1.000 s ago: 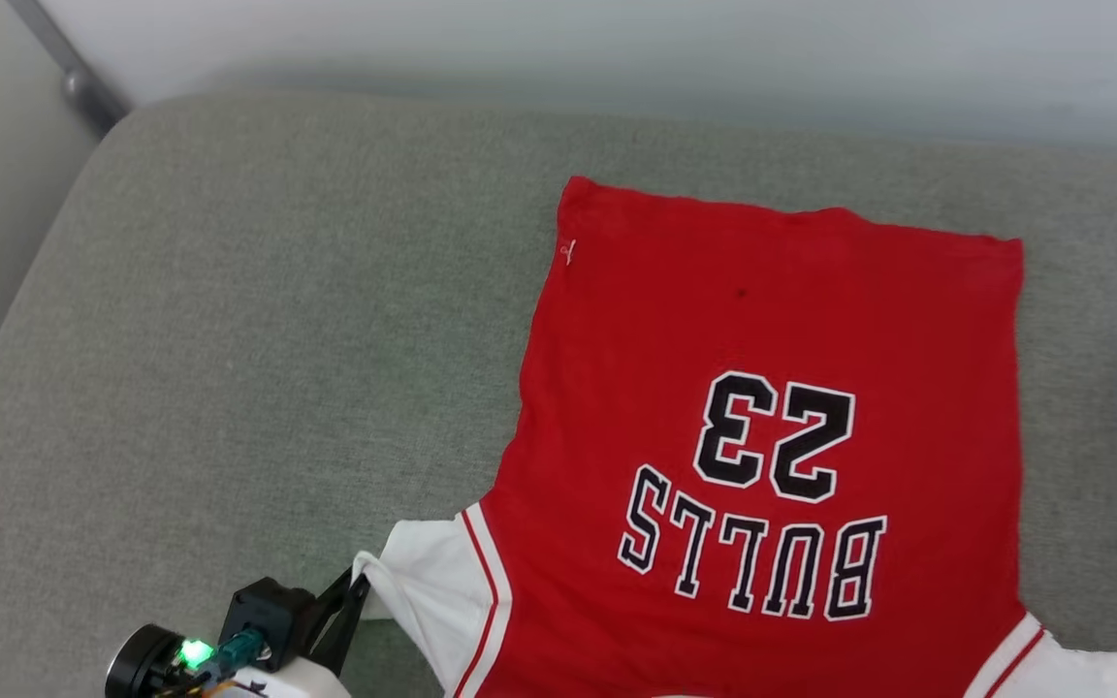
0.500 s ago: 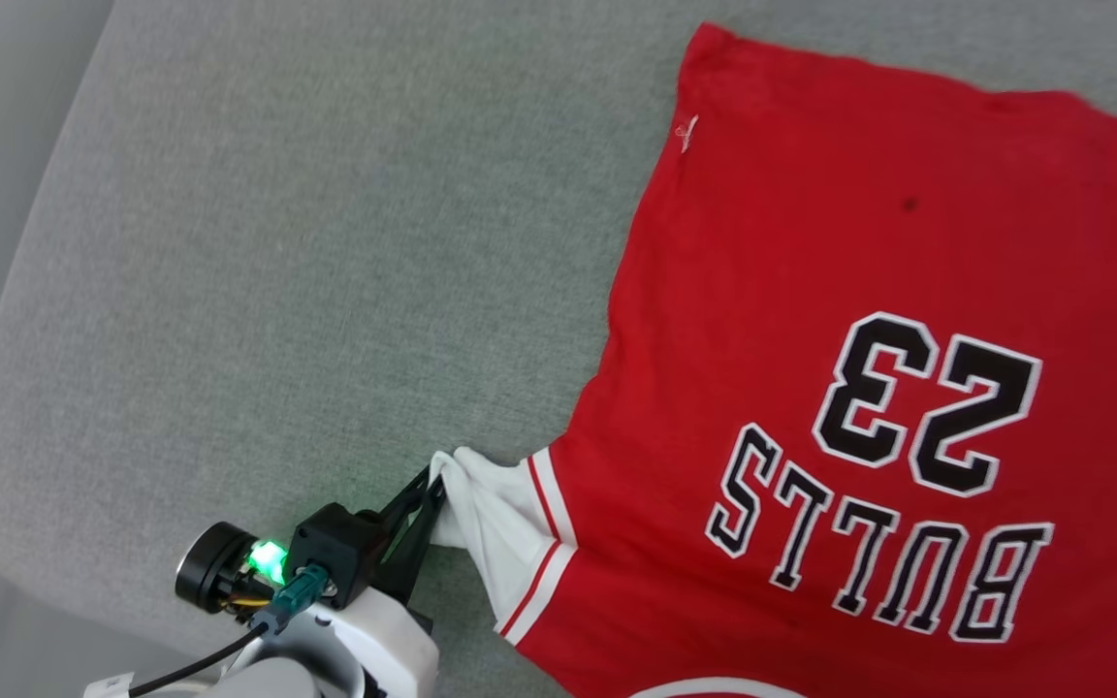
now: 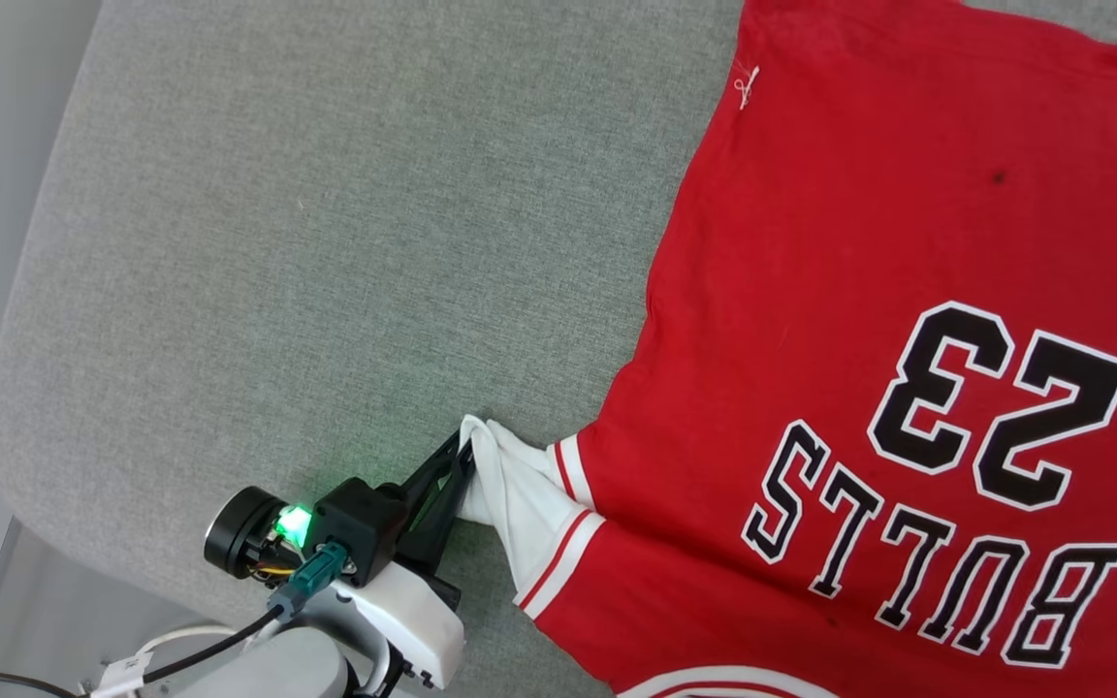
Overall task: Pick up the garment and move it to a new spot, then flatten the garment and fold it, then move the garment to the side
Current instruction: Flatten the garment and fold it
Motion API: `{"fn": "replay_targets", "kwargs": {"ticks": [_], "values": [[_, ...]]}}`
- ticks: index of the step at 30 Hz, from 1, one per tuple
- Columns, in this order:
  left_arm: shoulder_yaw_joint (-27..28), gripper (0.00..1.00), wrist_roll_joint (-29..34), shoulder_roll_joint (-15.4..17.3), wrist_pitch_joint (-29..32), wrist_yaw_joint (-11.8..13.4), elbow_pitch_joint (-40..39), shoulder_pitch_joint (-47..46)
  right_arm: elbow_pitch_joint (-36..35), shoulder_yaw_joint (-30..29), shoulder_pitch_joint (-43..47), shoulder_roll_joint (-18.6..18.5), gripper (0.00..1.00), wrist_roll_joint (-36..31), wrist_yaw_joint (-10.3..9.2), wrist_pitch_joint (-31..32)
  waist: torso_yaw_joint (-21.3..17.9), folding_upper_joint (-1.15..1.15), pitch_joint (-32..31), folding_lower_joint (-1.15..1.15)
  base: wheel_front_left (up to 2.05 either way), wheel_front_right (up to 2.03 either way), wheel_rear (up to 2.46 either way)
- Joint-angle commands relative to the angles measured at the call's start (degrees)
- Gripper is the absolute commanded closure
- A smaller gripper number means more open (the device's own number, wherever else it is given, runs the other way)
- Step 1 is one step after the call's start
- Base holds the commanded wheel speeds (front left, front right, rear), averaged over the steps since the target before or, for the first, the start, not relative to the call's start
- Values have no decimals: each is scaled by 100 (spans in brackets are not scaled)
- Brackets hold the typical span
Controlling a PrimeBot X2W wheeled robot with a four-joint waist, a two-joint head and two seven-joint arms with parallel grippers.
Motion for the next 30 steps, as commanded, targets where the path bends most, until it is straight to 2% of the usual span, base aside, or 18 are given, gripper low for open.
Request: {"fn": "replay_targets", "kwargs": {"ticks": [1,7,10,14,20,21,24,27,30], "values": [[-5,100,-54,5,95,28,235,51,120,113,226,98,100,-45,-4,-47,-69,0,-146,0,0,0,0],[122,100,-159,82,40,49,381,349,-269,397,202,48,100,74,-3,-601,-351,0,-818,0,0,0,0],[181,100,-219,142,10,96,395,524,-575,654,373,-135,100,224,-3,-867,-546,0,-1173,0,0,0,0],[223,100,-287,225,-2,160,383,771,-1080,903,807,-586,100,527,-4,-1230,-801,0,-1554,0,0,0,0],[335,100,-375,362,-15,280,316,1126,-1734,1114,1966,-1498,100,942,-4,-1643,-1277,0,-1829,0,0,0,0],[335,100,-375,362,-15,280,316,1126,-1734,1114,1966,-1498,100,942,-4,-1643,-1277,0,-1829,0,0,0,0],[382,100,-398,435,-20,296,272,1235,-1837,1139,2692,-1849,100,1171,-4,-1935,-1485,0,-1888,0,0,0,0],[438,100,-417,511,-22,329,250,1344,-1777,1142,3483,-1998,100,1388,-4,-2276,-1679,0,-1928,0,0,0,0],[457,100,-392,530,-24,357,208,1400,-1599,1126,4322,-1963,100,1578,-4,-2668,-1796,0,-1958,0,0,0,0]]}}
